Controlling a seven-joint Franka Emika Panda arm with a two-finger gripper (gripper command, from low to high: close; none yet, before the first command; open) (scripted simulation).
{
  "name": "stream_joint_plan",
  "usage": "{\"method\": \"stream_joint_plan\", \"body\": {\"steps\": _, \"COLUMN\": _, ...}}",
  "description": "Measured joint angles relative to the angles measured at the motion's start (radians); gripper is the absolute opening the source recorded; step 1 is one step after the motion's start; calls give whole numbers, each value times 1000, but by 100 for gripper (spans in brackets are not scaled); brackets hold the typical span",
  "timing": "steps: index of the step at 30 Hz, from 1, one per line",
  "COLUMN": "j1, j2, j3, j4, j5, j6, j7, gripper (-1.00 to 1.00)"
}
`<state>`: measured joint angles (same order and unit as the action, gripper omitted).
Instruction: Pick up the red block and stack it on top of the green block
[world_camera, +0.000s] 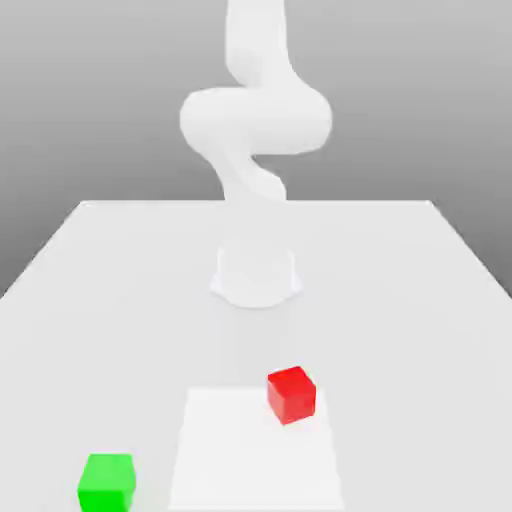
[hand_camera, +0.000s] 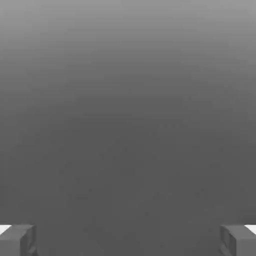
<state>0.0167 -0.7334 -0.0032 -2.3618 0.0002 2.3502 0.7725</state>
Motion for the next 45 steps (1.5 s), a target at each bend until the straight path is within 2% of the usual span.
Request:
{"method": "stream_joint_plan", "body": {"steps": 17, "j1": 124, "j2": 609, "j3": -6, "j4": -501, "j5": 0, "j6": 441, "j7": -237, "gripper": 0}}
{"method": "stream_joint_plan", "body": {"steps": 24, "j1": 131, "j2": 900, "j3": -2, "j4": -501, "j5": 6, "j6": 680, "j7": -259, "gripper": 0}}
{"method": "stream_joint_plan", "body": {"steps": 25, "j1": 131, "j2": 924, "j3": -1, "j4": -498, "j5": 7, "j6": 700, "j7": -259, "gripper": -100}}
{"method": "stream_joint_plan", "body": {"steps": 32, "j1": 128, "j2": 924, "j3": 1, "j4": -498, "j5": 3, "j6": 699, "j7": -256, "gripper": -100}}
{"method": "stream_joint_plan", "body": {"steps": 39, "j1": 132, "j2": 694, "j3": -5, "j4": -531, "j5": -2, "j6": 502, "j7": -253, "gripper": -100}}
{"method": "stream_joint_plan", "body": {"steps": 45, "j1": 20, "j2": 746, "j3": -74, "j4": -360, "j5": 32, "j6": 378, "j7": -287, "gripper": -100}}
